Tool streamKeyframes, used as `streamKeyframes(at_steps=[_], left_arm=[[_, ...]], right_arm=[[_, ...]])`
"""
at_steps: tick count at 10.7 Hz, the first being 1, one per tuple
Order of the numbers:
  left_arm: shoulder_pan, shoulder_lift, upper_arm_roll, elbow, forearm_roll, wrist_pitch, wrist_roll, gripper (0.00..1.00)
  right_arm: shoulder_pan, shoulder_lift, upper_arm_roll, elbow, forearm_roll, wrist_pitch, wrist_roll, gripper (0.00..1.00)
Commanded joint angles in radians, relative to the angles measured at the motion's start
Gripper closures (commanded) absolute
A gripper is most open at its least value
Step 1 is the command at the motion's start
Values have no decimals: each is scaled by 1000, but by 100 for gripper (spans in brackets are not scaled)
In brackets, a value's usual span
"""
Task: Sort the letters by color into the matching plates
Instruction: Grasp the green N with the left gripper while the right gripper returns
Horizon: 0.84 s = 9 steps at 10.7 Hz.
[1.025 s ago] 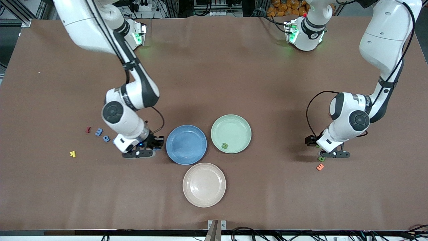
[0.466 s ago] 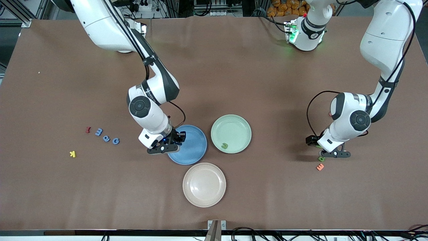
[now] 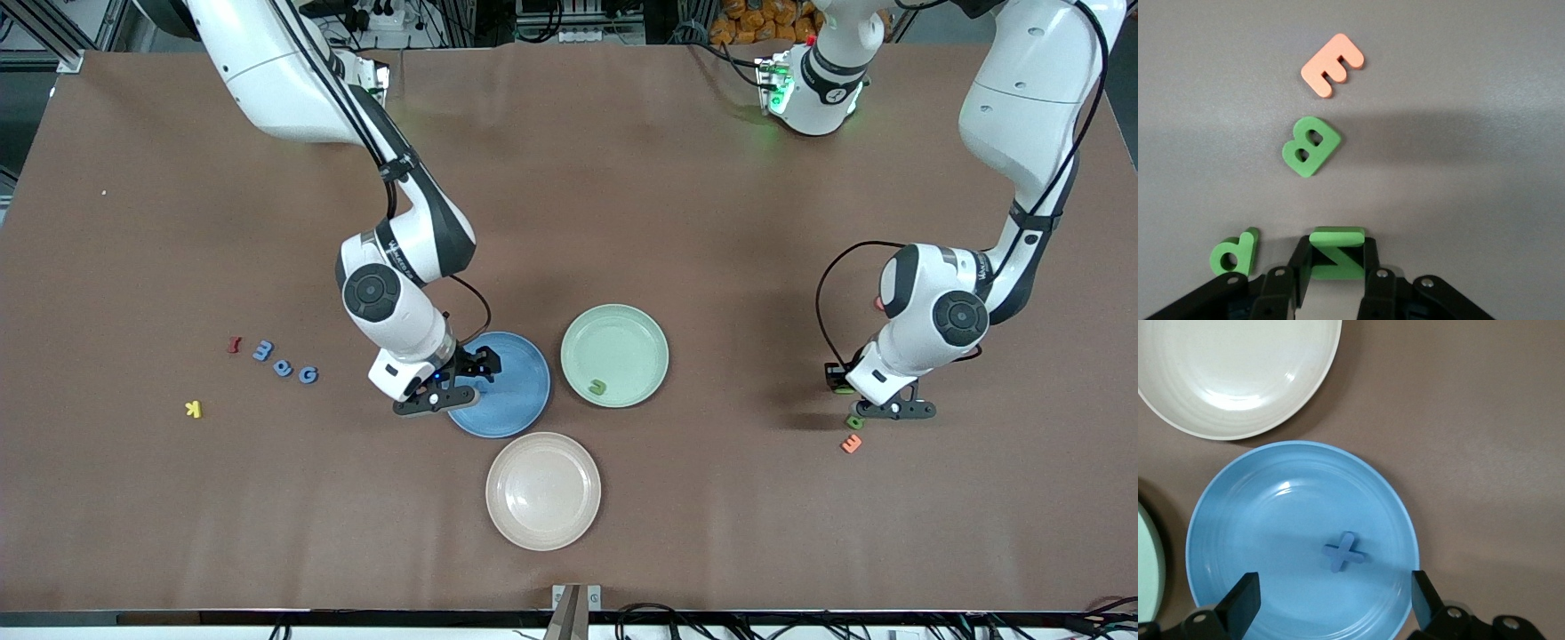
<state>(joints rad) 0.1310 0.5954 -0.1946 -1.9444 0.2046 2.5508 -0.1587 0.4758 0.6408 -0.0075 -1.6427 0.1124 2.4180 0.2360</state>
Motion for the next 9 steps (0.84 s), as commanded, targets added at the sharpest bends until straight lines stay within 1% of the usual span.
streamKeyframes(at_steps=[1,2,3,4,5,7,8,9], left_arm=[[4,-19,-5,-16,16,11,-53,100],[-1,-25,-8,-11,16,11,-82,100],[-5,-35,-26,-10,15,9,-117,100],[-4,-46,-52,-10,13,8,-155,100],[-5,-52,-78,-10,13,2,-198,100],[-4,-71,-133,4,13,-39,-280,100],[-5,-74,-167,24,13,-82,-329,100],[-8,-71,-204,48,13,-118,-385,100]], right_arm=[[-35,-19,-31,20,-8,-58,-49,0],[-45,-35,-66,20,-1,-83,-72,0],[-68,-46,-89,20,3,-95,-148,0],[-104,-47,-91,20,4,-96,-259,0],[-139,-49,-92,20,7,-112,-327,0],[-196,-52,-92,14,7,-154,-375,0],[-218,-62,-94,4,7,-158,-368,0],[-235,-70,-112,-3,9,-186,-347,0]])
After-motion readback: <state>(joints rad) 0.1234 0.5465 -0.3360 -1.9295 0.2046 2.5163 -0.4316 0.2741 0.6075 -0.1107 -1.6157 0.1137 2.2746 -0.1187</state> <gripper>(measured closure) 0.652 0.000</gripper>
